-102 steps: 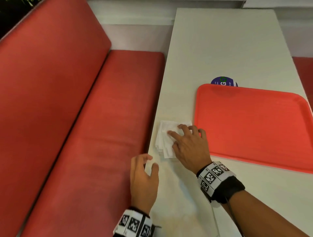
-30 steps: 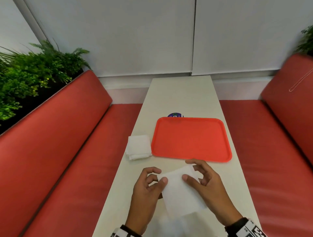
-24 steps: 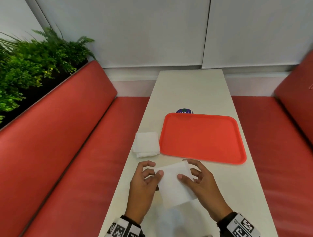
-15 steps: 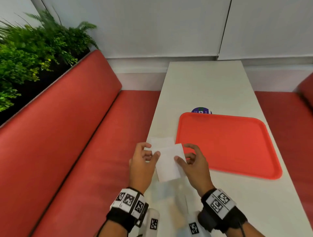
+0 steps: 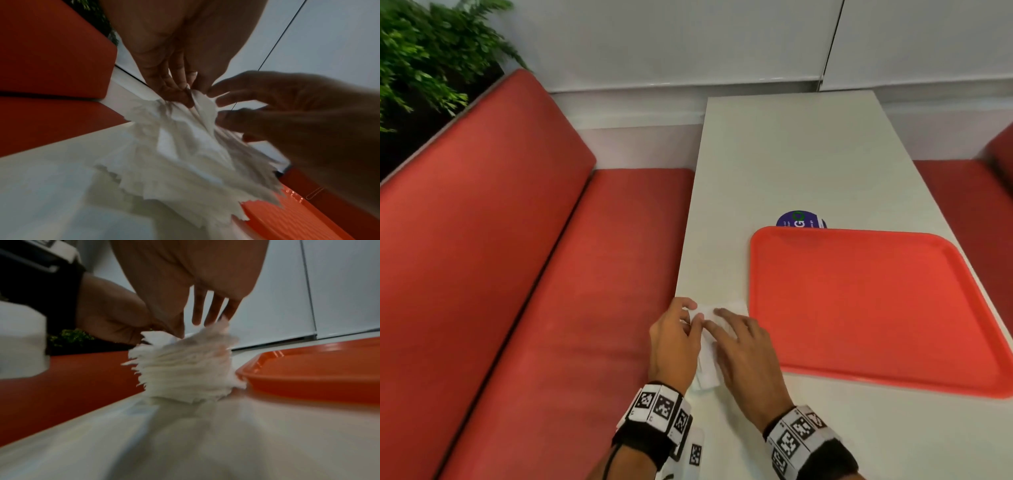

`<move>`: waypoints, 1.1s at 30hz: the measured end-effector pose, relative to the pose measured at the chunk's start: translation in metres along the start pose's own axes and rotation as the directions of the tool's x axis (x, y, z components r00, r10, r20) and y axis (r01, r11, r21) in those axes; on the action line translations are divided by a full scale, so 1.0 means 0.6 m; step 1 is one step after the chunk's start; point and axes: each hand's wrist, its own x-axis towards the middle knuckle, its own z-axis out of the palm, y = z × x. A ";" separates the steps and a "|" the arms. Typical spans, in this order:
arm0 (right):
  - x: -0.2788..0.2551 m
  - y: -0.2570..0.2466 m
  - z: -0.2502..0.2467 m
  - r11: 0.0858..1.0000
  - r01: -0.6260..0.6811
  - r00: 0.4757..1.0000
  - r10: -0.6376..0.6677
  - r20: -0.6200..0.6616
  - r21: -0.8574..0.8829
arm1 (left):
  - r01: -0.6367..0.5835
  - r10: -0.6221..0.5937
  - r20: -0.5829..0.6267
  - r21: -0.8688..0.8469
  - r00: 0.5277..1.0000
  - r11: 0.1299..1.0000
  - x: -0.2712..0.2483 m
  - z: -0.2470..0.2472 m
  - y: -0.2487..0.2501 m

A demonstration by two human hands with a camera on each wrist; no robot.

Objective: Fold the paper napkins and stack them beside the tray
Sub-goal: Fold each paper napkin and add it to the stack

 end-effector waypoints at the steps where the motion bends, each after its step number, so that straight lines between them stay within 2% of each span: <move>1: 0.001 0.001 0.010 1.000 0.010 0.999 -0.009 0.041 -0.022 | 0.004 -0.004 -0.005 0.004 1.000 1.000 0.003 0.000 -0.006; 5: 0.012 0.010 0.039 0.990 0.023 0.988 -0.001 0.154 -0.142 | 0.042 -0.046 -0.100 -0.046 0.994 0.998 -0.005 -0.021 -0.026; 10: 0.028 0.013 0.054 0.969 0.052 0.969 0.010 0.245 -0.243 | 0.090 -0.101 -0.168 -0.074 0.981 0.993 -0.089 -0.064 -0.060; 12: 0.036 0.004 0.046 0.965 0.049 0.969 0.016 0.247 -0.258 | 0.121 -0.138 -0.198 -0.094 0.970 0.988 -0.130 -0.072 -0.074; 17: 0.037 -0.017 0.007 0.981 0.009 0.985 0.025 0.171 -0.192 | 0.070 -0.086 -0.244 -0.074 0.966 0.995 -0.211 -0.070 -0.098; 20: 0.031 -0.026 -0.015 0.993 -0.023 0.989 0.040 0.141 -0.119 | 0.062 -0.063 -0.099 -0.011 0.993 0.998 -0.260 -0.047 -0.099; 22: 0.022 -0.029 -0.032 0.998 -0.024 0.996 0.029 0.090 -0.054 | 0.023 -0.026 0.103 0.025 0.994 0.999 -0.285 -0.017 -0.103; 23: 0.015 -0.029 -0.045 1.000 -0.029 0.998 0.029 0.055 -0.007 | 0.034 -0.043 0.159 0.054 0.986 0.998 -0.292 -0.003 -0.105; 24: 0.007 -0.029 -0.062 0.998 -0.043 0.999 0.042 0.015 0.055 | -0.032 0.007 0.132 0.189 0.991 0.982 -0.309 0.031 -0.107; 25: -0.003 -0.027 -0.084 0.990 -0.066 0.997 0.070 -0.031 0.123 | -0.151 0.110 0.131 0.362 0.985 0.920 -0.324 0.059 -0.103; 26: -0.017 -0.022 -0.109 0.978 -0.092 0.991 0.109 -0.083 0.188 | -0.177 0.126 0.137 0.464 0.982 0.868 -0.335 0.080 -0.089; 28: -0.058 0.002 -0.167 0.950 -0.130 0.965 0.187 -0.186 0.283 | -0.168 0.010 0.281 0.546 0.960 0.821 -0.365 0.110 -0.055; 29: -0.089 0.020 -0.197 0.940 -0.146 0.950 0.221 -0.221 0.308 | -0.154 -0.072 0.381 0.530 0.922 0.834 -0.387 0.127 -0.046; 30: -0.129 0.041 -0.227 0.933 -0.172 0.938 0.253 -0.236 0.317 | -0.131 -0.111 0.429 0.496 0.896 0.858 -0.408 0.141 -0.032; 32: -0.226 0.078 -0.278 0.925 -0.236 0.927 0.306 -0.216 0.297 | -0.043 -0.192 0.477 0.438 0.858 0.898 -0.429 0.158 -0.020; 33: -0.282 0.096 -0.296 0.927 -0.271 0.924 0.326 -0.198 0.261 | -0.037 -0.202 0.468 0.453 0.860 0.891 -0.445 0.153 -0.003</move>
